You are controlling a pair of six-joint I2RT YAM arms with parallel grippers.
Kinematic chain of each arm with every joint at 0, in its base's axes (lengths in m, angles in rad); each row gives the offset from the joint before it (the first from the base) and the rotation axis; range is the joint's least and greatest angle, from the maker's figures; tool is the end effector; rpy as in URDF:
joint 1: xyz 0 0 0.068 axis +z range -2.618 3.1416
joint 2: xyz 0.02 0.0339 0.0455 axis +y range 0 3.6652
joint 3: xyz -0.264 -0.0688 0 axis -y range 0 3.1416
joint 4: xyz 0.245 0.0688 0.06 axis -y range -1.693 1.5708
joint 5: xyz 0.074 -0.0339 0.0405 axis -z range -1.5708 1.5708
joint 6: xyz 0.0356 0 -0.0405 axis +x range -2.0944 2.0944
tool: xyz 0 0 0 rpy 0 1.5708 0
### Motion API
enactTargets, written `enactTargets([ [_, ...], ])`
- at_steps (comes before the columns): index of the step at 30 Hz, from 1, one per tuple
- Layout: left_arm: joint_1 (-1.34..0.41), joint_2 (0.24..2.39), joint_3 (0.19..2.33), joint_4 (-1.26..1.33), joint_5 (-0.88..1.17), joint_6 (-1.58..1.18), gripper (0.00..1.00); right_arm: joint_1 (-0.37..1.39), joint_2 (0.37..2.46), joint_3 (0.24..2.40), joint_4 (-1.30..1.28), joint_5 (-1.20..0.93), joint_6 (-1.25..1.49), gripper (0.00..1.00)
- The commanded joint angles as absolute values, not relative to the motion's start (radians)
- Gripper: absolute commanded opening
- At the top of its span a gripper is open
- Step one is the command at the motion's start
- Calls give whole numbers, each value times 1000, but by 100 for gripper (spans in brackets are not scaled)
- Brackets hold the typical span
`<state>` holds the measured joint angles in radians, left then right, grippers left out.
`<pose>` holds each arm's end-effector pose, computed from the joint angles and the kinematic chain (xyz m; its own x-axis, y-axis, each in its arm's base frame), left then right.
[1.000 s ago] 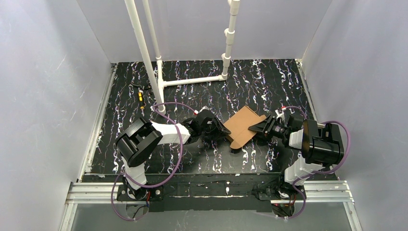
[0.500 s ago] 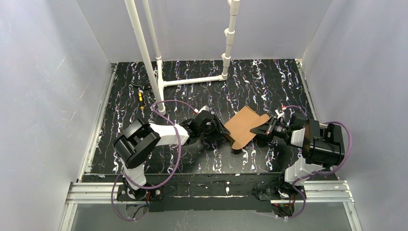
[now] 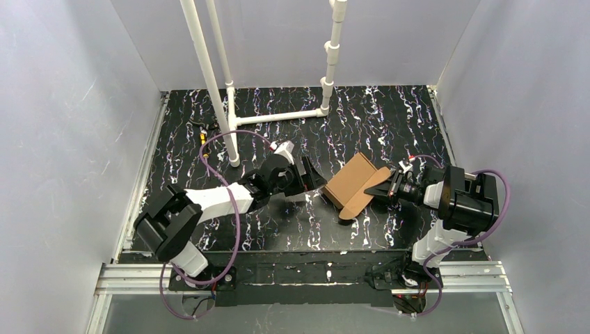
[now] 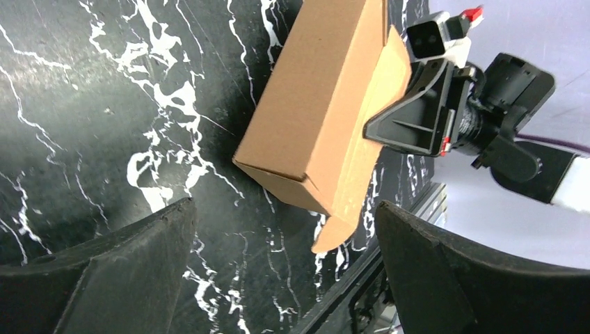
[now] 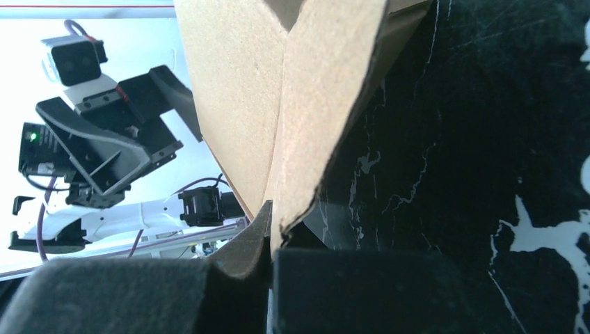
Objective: Fold the paper box
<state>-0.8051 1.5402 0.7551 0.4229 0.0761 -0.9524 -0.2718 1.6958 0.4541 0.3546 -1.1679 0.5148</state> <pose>0.2268 -0.2398 0.2078 -0.7682 -0.3732 -0.5202 0.2452 0.5790 -0.7776 0.2443 -0.0341 0.0948 -0.8738 0.4439 -0.1987 -0.0279 0.3620 0.9317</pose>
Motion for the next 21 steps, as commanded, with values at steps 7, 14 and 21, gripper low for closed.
enactTargets([
  [7, -765, 1731, 893, 476, 350, -771, 98, -279, 1728, 474, 307, -1088, 422, 1],
  [14, -765, 1807, 933, 579, 421, -779, 98, -279, 1745, 480, 298, -1092, 411, 1],
  [21, -766, 1919, 951, 707, 463, -890, 96, -279, 1754, 484, 298, -1102, 412, 1],
])
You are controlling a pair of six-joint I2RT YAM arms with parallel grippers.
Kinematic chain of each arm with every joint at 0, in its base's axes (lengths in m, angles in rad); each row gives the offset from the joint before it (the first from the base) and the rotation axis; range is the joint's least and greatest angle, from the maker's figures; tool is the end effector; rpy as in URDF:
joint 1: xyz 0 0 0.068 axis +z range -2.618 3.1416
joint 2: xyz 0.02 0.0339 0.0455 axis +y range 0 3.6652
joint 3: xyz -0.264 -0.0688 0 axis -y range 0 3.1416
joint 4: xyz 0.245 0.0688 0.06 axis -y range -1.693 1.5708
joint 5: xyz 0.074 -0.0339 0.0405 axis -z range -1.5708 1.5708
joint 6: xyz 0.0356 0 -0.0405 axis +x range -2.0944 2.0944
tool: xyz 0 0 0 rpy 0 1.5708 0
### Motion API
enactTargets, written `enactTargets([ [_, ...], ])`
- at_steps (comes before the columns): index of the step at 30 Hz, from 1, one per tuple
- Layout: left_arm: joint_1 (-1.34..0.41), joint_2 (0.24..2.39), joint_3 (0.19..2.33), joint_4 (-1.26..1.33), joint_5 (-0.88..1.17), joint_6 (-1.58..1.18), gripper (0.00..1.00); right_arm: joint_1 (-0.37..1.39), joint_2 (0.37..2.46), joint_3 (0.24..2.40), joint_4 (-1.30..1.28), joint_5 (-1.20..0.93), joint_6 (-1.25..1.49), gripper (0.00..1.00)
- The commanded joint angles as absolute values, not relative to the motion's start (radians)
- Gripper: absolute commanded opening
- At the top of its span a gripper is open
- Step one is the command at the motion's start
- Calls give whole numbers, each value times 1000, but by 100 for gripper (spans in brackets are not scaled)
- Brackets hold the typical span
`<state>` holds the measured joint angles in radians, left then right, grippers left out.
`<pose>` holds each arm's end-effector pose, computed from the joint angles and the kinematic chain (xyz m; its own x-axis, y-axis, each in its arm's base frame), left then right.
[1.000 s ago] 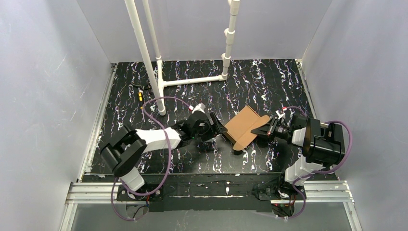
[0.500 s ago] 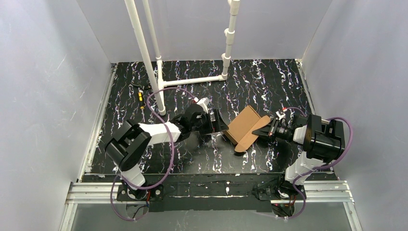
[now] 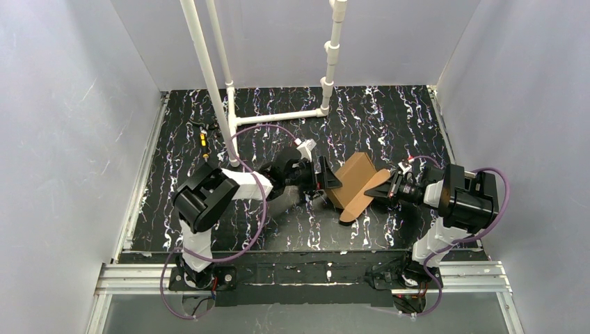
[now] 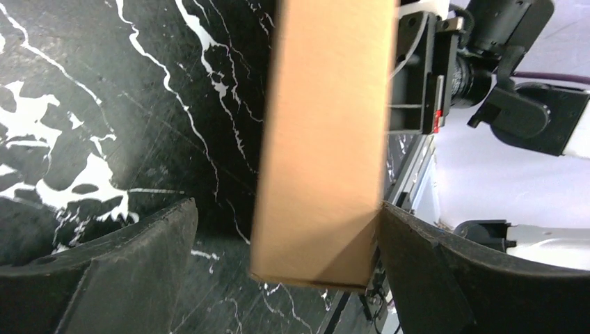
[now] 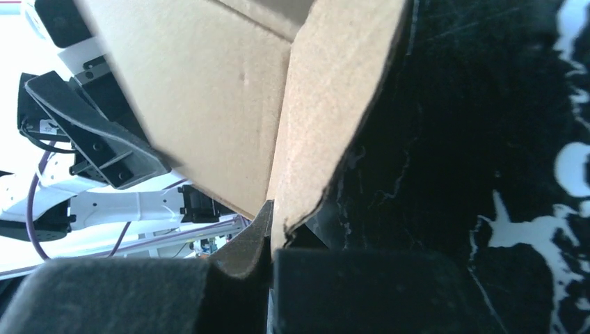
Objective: Fold the paper box
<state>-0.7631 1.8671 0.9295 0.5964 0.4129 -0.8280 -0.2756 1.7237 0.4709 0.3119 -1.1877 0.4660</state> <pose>0.2726 -0.2805 0.1683 -0.8312 -0.1387 -0.5385 0.4349 0.4413 -0.7849 0.2450 -0.0350 0.0899 -0.8852 0.4249 -0.1895 -0.0294 0.3554 0.9343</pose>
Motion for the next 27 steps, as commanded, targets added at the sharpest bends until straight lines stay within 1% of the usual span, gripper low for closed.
enactTargets([
  [1, -767, 1938, 950, 743, 470, -914, 95, -279, 1756, 485, 298, -1104, 413, 1],
  [6, -766, 1983, 947, 848, 478, -985, 88, -279, 1759, 486, 298, -1108, 413, 1],
  [12, -769, 1991, 944, 867, 491, -994, 83, -279, 1751, 483, 320, -1113, 435, 1],
  [14, -774, 2004, 948, 865, 496, -993, 79, -279, 1750, 484, 326, -1116, 442, 1],
  [16, -779, 2018, 950, 864, 501, -988, 73, -279, 1748, 485, 329, -1118, 448, 1],
  [21, -792, 2002, 926, 825, 443, -914, 71, -279, 1744, 484, 339, -1123, 460, 1],
  [27, -804, 1937, 941, 654, 348, -791, 70, -278, 1747, 486, 347, -1130, 472, 3],
])
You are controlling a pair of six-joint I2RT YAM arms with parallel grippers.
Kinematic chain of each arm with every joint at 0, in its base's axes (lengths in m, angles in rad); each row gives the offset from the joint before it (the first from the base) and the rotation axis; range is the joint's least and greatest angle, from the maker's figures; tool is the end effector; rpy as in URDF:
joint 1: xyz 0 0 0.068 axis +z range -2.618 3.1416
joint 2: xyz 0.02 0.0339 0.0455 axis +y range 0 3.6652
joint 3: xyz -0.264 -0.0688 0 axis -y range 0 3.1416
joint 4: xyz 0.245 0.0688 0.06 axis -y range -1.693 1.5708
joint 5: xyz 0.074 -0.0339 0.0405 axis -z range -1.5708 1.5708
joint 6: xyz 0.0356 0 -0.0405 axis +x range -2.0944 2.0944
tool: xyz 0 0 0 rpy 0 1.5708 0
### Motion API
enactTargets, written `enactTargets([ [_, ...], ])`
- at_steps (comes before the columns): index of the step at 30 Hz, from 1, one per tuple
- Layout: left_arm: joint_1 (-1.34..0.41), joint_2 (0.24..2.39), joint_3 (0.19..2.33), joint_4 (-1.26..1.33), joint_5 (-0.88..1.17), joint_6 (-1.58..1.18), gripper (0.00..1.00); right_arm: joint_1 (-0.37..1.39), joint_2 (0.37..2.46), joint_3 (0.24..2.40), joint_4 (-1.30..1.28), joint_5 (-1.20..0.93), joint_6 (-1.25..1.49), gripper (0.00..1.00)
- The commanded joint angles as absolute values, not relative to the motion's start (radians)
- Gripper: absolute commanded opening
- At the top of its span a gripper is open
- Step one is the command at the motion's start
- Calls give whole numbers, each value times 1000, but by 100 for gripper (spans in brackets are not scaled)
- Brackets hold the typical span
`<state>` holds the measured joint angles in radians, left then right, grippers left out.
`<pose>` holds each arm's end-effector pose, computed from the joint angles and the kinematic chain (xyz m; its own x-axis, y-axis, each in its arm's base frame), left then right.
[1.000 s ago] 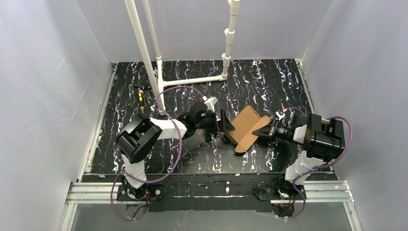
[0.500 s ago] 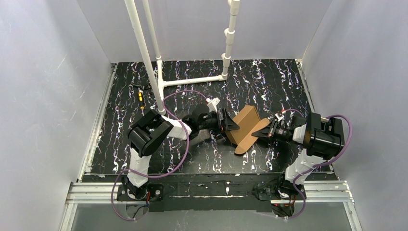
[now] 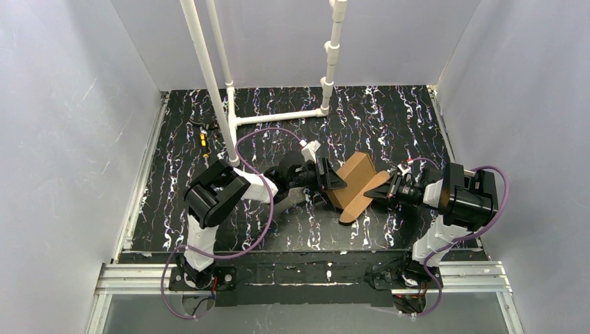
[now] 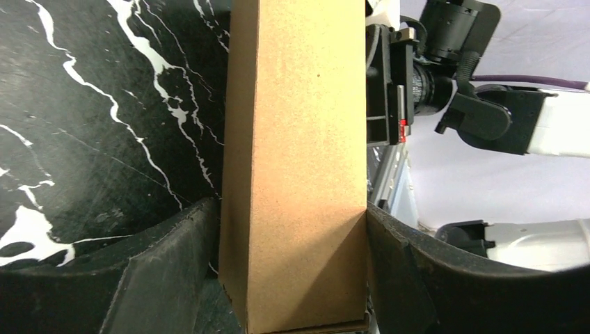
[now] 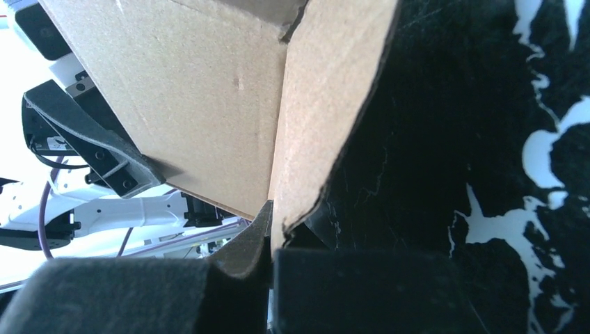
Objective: Fold the paper box
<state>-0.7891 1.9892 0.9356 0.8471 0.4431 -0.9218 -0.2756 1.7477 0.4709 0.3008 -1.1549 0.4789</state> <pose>0.2741 -0.2978 0.1497 -0.8336 -0.1818 -0.5215 0.4511 0.3206 -0.8329 0.2440 -0.0352 0.0831 -0.8840 0.4434 -0.1482 0.0271 0.3650 0.9306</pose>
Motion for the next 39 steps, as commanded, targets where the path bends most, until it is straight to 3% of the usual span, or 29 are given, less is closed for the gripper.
enactTargets([
  [1, -804, 1929, 943, 633, 335, -776, 70, -278, 1747, 488, 348, -1133, 475, 4],
  [16, -816, 1924, 981, 557, 327, -735, 70, -270, 1742, 495, 351, -1147, 484, 12],
  [21, -816, 1916, 980, 557, 324, -733, 45, -268, 1744, 499, 344, -1154, 483, 20],
  [23, -816, 1908, 978, 557, 319, -734, 31, -268, 1743, 506, 333, -1166, 476, 26],
  [27, -815, 1874, 957, 557, 285, -715, 25, -268, 1727, 537, 263, -1187, 427, 48],
  [30, -813, 1808, 925, 555, 250, -675, 24, -268, 1709, 589, 95, -1204, 314, 77],
  [31, -806, 1765, 906, 544, 233, -651, 24, -268, 1697, 629, 0, -1216, 219, 95],
  [36, -774, 1468, 892, 229, 119, -402, 24, -271, 1690, 817, -514, -1202, -276, 98],
  [39, -774, 1333, 998, -109, -76, -211, 23, -276, 1711, 900, -783, -1256, -535, 98],
])
